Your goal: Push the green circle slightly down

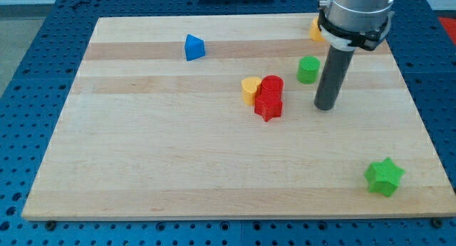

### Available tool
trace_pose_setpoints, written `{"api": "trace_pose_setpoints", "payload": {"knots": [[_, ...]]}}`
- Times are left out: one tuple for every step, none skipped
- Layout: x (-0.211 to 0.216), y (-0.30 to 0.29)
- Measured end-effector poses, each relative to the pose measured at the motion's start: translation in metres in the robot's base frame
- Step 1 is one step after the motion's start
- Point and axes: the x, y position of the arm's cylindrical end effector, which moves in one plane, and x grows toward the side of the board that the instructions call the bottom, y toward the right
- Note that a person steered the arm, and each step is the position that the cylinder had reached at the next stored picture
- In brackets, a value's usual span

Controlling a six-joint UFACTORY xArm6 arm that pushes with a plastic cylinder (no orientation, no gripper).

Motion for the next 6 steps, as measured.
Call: {"api": "trace_pose_setpoints", "payload": {"knots": [[-0.022, -0.019], [-0.030, -0.043], [-0.039, -0.071], [-0.080, -0.063], [-0.112, -0.047], [-0.105, -0.022]]}}
